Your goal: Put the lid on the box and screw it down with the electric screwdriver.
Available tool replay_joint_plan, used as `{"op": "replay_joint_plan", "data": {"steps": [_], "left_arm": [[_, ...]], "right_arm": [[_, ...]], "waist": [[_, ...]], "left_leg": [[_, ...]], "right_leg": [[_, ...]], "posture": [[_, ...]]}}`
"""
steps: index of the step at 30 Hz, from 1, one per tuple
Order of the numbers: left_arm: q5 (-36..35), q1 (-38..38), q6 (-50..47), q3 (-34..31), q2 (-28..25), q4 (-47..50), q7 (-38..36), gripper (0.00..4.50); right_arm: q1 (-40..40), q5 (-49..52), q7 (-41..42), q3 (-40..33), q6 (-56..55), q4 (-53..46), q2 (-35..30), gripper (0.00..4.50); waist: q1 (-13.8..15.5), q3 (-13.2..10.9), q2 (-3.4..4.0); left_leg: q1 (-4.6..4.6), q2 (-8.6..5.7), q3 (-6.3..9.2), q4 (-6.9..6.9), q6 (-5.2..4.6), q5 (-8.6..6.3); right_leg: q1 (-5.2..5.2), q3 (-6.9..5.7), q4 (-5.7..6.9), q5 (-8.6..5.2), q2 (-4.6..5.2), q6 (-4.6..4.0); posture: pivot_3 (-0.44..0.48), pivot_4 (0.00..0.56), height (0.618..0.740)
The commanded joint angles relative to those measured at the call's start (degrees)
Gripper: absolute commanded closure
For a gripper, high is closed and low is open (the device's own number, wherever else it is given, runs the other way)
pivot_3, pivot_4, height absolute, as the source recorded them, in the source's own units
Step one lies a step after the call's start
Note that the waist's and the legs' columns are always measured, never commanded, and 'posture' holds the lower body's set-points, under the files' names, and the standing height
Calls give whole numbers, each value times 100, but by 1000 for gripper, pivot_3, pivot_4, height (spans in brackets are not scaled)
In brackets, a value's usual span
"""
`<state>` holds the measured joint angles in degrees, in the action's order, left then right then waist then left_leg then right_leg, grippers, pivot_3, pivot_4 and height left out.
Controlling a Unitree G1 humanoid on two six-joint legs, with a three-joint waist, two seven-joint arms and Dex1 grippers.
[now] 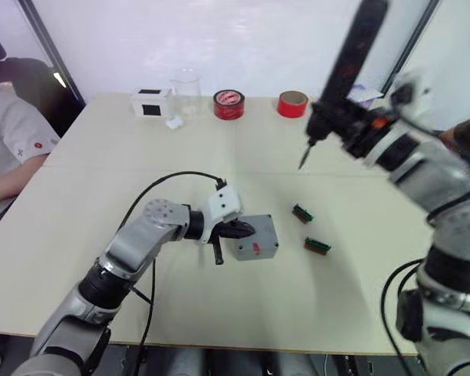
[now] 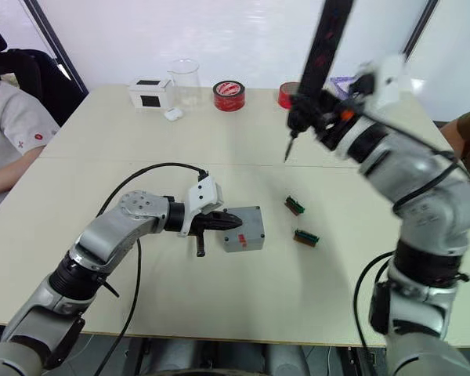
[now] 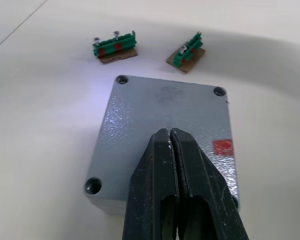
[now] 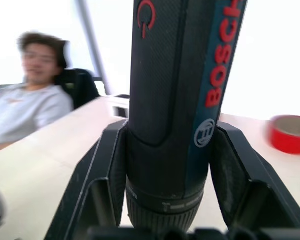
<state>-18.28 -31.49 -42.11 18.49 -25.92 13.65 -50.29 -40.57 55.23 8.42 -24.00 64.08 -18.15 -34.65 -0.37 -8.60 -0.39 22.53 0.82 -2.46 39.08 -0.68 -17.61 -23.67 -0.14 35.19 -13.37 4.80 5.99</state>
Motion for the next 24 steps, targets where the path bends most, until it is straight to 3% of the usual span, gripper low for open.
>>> {"op": "replay_joint_plan", "data": {"steps": [1, 5, 9, 11, 18, 24], "left_arm": [[-160, -244, 113, -1010, 626, 355, 1097, 4500], [-237, -338, -259, -1098, 509, 580, 1167, 4500], [-1056, -273, -542, -928, -88, 899, -75, 4500], [-1214, -291, -647, -826, -307, 1015, -341, 4500], [-1169, -222, -579, -277, -1057, 1602, -905, 4500], [-1143, -259, -482, -164, -1184, 1536, -967, 4500]], "right_arm": [[-68, -15, -344, -323, 803, 387, -619, 2669], [143, -299, -170, -108, 1460, 752, -1366, 2669], [503, -1, 323, -97, 2459, 943, -1643, 2669], [798, 264, 476, -103, 2810, 1082, -1749, 2669], [1557, 652, 654, 321, 2842, 1905, -2602, 2669], [1281, 381, 809, 863, 2842, 2557, -2789, 2669]], "waist": [[6, -4, 3], [17, -5, 19], [-45, -7, 21], [-31, -8, 20], [-7, -15, 35], [-43, -18, 35]], "left_leg": [[5, -3, -1, 0, 0, 0], [54, -19, -4, 6, 0, 1], [80, -20, -13, 5, 0, 2], [80, -17, -11, 5, -1, 1], [82, -21, -13, 9, -1, 1], [76, -19, -15, 9, -2, 1]], "right_leg": [[-3, 0, 1, 2, 6, 4], [-52, 0, 7, 10, 21, 17], [-86, 4, 6, 11, 9, 19], [-87, 4, 6, 11, 2, 19], [-86, 11, 4, 10, -3, 17], [-86, 15, 4, 10, -14, 18]], "posture": [[0, 150, 740], [0, 150, 740], [0, 150, 740], [0, 150, 740], [0, 150, 740], [0, 150, 740]]}}
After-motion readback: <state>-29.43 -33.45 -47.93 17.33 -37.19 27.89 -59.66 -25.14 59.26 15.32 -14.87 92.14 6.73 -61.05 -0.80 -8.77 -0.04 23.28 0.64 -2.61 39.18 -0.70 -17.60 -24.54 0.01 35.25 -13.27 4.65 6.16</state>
